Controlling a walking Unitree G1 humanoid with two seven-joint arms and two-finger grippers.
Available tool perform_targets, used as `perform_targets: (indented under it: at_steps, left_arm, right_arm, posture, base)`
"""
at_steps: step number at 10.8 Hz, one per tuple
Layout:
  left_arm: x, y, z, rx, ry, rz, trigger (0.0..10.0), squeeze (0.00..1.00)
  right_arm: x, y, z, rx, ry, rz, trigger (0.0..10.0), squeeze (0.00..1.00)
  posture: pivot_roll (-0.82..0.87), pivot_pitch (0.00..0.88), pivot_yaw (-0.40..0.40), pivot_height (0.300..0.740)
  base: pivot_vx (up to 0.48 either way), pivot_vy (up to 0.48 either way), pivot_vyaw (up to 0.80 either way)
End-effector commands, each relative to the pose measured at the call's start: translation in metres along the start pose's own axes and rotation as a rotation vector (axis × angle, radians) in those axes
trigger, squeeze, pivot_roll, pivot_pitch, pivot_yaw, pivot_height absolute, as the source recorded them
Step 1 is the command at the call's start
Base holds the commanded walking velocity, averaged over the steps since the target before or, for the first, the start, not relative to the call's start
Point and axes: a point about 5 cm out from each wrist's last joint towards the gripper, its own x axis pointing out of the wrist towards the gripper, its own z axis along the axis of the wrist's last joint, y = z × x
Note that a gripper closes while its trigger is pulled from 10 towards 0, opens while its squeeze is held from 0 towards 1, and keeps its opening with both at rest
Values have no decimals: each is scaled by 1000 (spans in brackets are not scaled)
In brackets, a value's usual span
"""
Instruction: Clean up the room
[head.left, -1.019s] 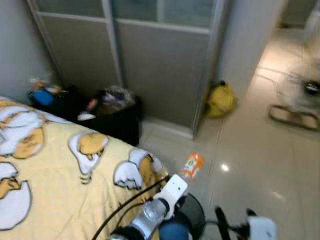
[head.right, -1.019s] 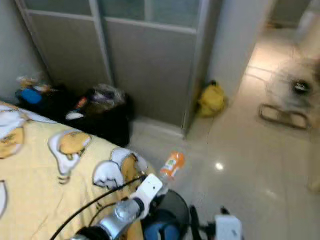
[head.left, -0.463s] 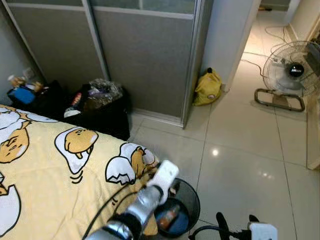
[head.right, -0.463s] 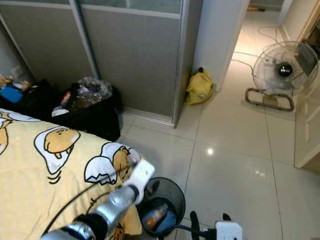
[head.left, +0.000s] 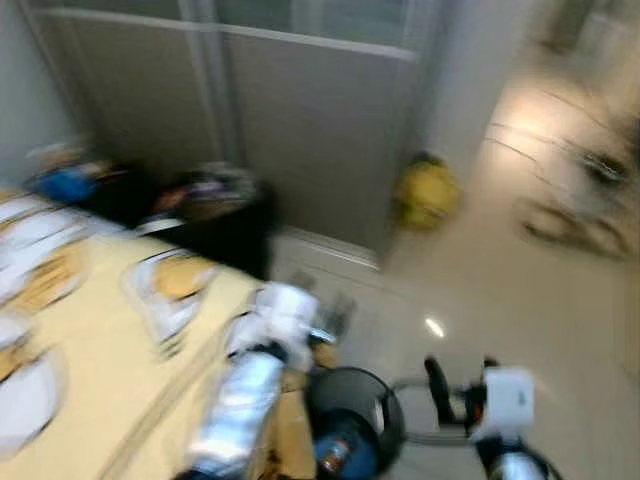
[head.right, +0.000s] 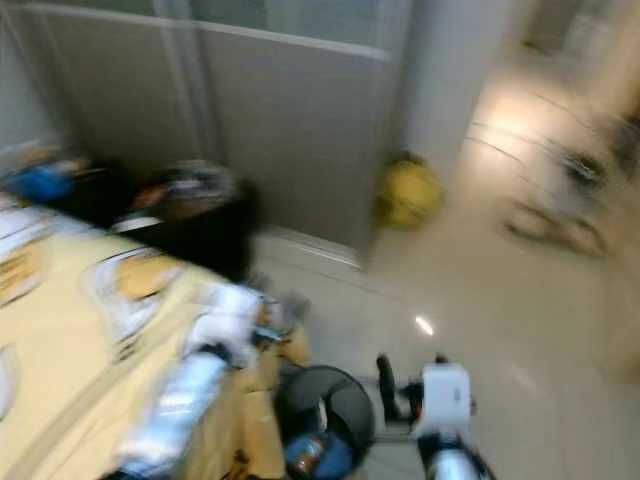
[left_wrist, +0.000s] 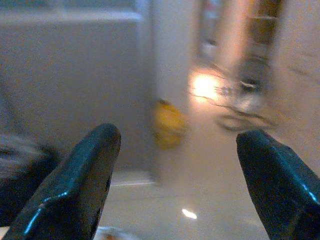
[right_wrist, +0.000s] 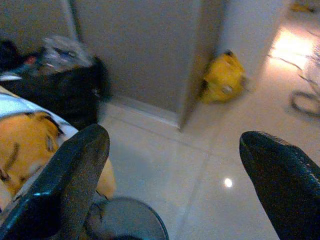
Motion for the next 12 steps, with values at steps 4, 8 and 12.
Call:
perform_targets:
  at_steps: [4, 8, 12]
  left_arm:
    - [-40, 31, -10, -194, 109, 354, 10000, 0]
    - [-24, 20, -2, -88, 98, 233, 10000, 0]
    - [-14, 18, 1, -64, 99, 193, 10000, 0]
  right_arm:
    - [16, -24, 17, 31, -76, -58, 10000, 0]
    - [30, -16, 10, 26, -66, -27, 10000, 0]
    - [36, -10, 3, 42, -50, 11, 10000, 0]
  posture:
    - [110, 0, -74, 740]
    - [78, 0, -32, 740]
    - [81, 0, -28, 740]
  base:
    - [0, 0, 0]
    - [0, -120, 328]
    - [0, 349, 611]
